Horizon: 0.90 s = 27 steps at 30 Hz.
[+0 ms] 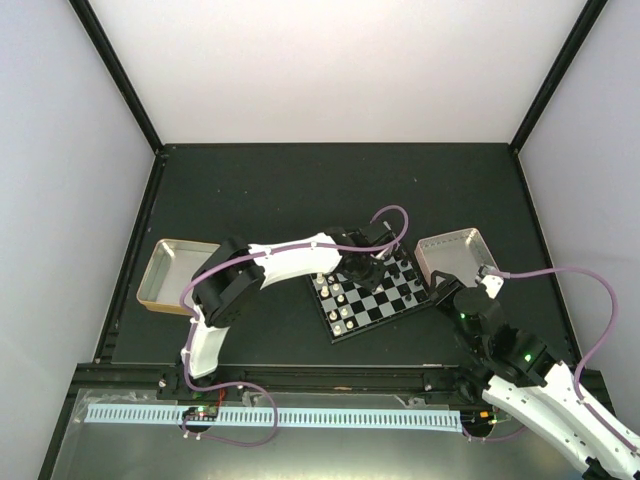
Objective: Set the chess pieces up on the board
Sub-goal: Pick up the chess piece from the chessboard.
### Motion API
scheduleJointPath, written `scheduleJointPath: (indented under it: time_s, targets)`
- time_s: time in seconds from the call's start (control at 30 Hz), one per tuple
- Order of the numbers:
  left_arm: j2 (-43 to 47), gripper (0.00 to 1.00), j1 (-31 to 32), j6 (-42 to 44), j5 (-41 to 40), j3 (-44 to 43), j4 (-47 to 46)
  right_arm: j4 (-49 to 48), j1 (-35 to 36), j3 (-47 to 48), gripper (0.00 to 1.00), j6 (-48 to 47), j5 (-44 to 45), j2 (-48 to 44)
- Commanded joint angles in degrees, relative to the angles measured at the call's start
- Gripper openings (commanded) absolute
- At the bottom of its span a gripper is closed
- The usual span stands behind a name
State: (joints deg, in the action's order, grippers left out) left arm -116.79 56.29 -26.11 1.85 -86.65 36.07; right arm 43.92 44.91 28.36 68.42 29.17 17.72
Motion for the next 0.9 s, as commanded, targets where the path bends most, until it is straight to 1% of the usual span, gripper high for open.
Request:
scheduleJointPath:
  time_s: [0.0,0.13,0.43,0.7,0.87]
  targets:
    - [-0.5,0.41,-0.4,-0.8,2.2,-1.5,0.2,-0.8,-0.2,-0.7,0.6,0.1,0.8,0.0]
    - [-0.2,0.32,-0.3,-1.2,3.2,0.0,-0.4,-1.0,-0.2,-0.8,0.6,0.2,0.6,0.0]
    - [-0.2,0.28,-0.4,-2.5,3.2,1.7,-0.9,-1.8,-0.2,-1.4,0.6,0.2,-0.1,0.7]
    - [0.7,0.16,-0.4,-2.0,2.8,2.8,-1.8,-2.6,-0.2,-1.5,0.6,-0.2,-0.7,1.4]
    - [1.2,0.09,-0.4,-1.0,2.9,3.3,-2.5,-4.4,-0.2,-1.5,0.6,-2.3,-3.4,2.5]
